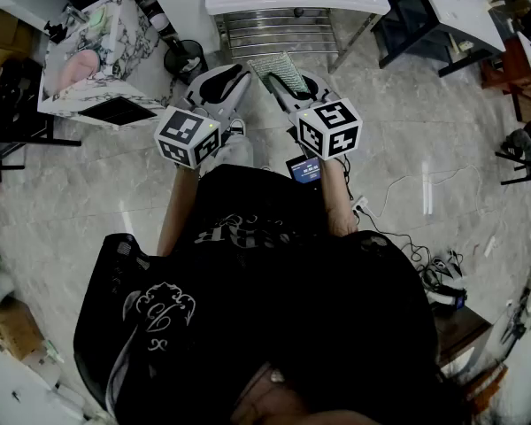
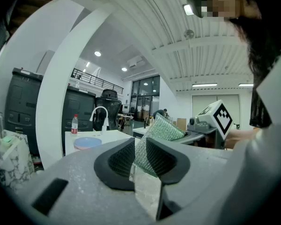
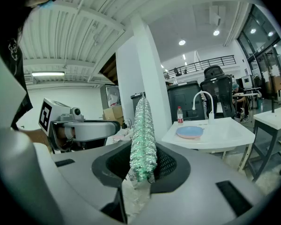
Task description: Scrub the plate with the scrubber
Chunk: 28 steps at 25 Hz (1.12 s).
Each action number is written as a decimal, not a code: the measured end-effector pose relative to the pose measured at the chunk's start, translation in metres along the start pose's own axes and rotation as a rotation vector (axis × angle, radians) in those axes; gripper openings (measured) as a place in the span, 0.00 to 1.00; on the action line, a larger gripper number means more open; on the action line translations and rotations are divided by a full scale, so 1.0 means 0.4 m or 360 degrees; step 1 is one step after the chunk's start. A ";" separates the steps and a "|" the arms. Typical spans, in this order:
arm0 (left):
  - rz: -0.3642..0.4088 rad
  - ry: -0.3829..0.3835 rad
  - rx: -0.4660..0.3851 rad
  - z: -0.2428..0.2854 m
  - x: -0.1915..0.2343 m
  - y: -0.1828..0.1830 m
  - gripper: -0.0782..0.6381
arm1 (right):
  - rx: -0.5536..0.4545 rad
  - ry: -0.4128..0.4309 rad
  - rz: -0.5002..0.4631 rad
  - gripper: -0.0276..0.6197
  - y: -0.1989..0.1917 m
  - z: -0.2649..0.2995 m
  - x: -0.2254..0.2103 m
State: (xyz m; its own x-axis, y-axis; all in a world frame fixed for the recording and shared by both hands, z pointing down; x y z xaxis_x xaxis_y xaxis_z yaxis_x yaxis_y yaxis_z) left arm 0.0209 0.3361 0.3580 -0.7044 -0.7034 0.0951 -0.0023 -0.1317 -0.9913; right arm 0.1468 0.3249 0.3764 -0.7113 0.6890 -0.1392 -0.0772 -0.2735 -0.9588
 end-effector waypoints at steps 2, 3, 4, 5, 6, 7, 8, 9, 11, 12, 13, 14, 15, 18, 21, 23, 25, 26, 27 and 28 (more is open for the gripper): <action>0.0005 -0.0008 0.0004 0.000 0.000 -0.003 0.23 | -0.0003 -0.0008 0.0005 0.18 -0.005 0.001 -0.002; 0.0008 -0.0012 0.0007 0.001 -0.001 -0.004 0.23 | -0.0003 -0.0012 0.0010 0.18 -0.007 0.002 -0.003; 0.0010 -0.0017 0.0011 0.002 -0.001 -0.006 0.23 | -0.0001 -0.0016 0.0015 0.18 -0.011 0.002 -0.005; 0.0011 -0.0021 0.0016 0.003 -0.002 -0.008 0.23 | 0.0003 -0.0020 0.0021 0.18 -0.014 0.003 -0.008; 0.0011 -0.0024 0.0021 0.004 -0.002 -0.009 0.23 | 0.0008 -0.0024 0.0026 0.18 -0.016 0.005 -0.010; 0.0011 -0.0025 0.0027 0.004 -0.001 -0.010 0.23 | 0.0010 -0.0027 0.0031 0.18 -0.018 0.007 -0.012; 0.0012 -0.0025 0.0032 0.004 0.002 -0.011 0.23 | 0.0005 -0.0029 0.0040 0.18 -0.018 0.010 -0.015; 0.0012 -0.0023 0.0038 0.005 0.004 -0.011 0.23 | -0.0005 -0.0029 0.0053 0.18 -0.016 0.013 -0.018; 0.0011 -0.0019 0.0050 0.007 0.011 -0.010 0.23 | -0.0031 -0.0025 0.0084 0.18 -0.011 0.019 -0.025; 0.0009 -0.0015 0.0056 0.009 0.017 -0.011 0.23 | -0.0040 -0.0022 0.0096 0.18 -0.009 0.023 -0.028; 0.0004 -0.0011 0.0059 0.011 0.024 -0.012 0.23 | -0.0044 -0.0020 0.0104 0.18 -0.007 0.027 -0.031; -0.0003 -0.0006 0.0062 0.014 0.032 -0.013 0.23 | -0.0043 -0.0017 0.0108 0.18 -0.006 0.033 -0.033; -0.0009 -0.0003 0.0064 0.018 0.041 -0.014 0.23 | -0.0041 -0.0015 0.0109 0.18 -0.005 0.039 -0.037; -0.0018 -0.0007 0.0072 0.039 0.067 -0.016 0.23 | -0.0029 -0.0022 0.0118 0.18 -0.003 0.063 -0.059; -0.0023 -0.0022 0.0087 0.069 0.099 -0.022 0.23 | -0.0008 -0.0031 0.0134 0.18 -0.003 0.095 -0.091; -0.0025 -0.0036 0.0096 0.093 0.126 -0.024 0.23 | 0.0005 -0.0037 0.0147 0.18 -0.002 0.121 -0.112; -0.0023 -0.0051 0.0104 0.120 0.159 -0.022 0.23 | 0.0014 -0.0046 0.0164 0.18 0.004 0.153 -0.139; -0.0020 -0.0057 0.0108 0.135 0.180 -0.019 0.23 | 0.0017 -0.0051 0.0171 0.18 0.009 0.173 -0.154; -0.0016 -0.0062 0.0112 0.149 0.203 -0.017 0.23 | 0.0020 -0.0056 0.0178 0.18 0.015 0.195 -0.169; -0.0012 -0.0067 0.0120 0.164 0.228 -0.014 0.23 | 0.0023 -0.0061 0.0186 0.18 0.021 0.219 -0.184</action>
State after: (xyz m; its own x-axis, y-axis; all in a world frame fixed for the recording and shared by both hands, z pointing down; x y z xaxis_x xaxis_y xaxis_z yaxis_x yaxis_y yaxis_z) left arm 0.0032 0.2266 0.3783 -0.6741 -0.7307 0.1079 0.0469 -0.1881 -0.9810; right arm 0.1370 0.2130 0.4002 -0.7421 0.6259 -0.2400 -0.0021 -0.3601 -0.9329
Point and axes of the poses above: the fingertips, and each gripper's own axes: z forward along the fingers, x to its left, y out of its top, the point moved 5 cm from there along -z, backward along the fingers
